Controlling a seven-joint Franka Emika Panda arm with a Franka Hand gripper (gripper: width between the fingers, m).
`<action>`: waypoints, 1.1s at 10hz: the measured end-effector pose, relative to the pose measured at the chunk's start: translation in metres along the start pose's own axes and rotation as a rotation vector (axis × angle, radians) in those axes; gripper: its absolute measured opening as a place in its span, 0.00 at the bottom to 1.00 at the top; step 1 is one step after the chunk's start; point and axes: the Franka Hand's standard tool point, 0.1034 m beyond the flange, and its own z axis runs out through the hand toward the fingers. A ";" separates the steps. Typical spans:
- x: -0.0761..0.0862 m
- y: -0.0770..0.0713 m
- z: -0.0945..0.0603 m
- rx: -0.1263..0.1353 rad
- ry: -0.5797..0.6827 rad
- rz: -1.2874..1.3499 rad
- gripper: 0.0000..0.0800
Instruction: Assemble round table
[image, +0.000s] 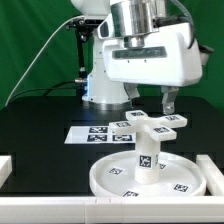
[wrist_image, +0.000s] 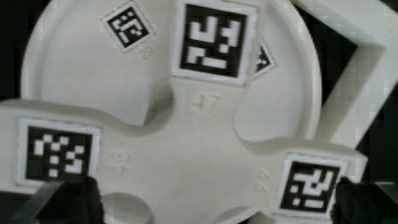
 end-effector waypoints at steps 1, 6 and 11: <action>0.001 0.003 0.001 0.005 0.015 -0.053 0.81; 0.008 0.010 0.013 -0.079 0.005 -0.387 0.81; 0.005 0.013 0.024 -0.098 0.003 -0.393 0.81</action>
Offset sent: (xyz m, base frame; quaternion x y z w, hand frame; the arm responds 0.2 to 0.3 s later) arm 0.0000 0.0000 0.0000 0.0000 0.0000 -0.1938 0.9810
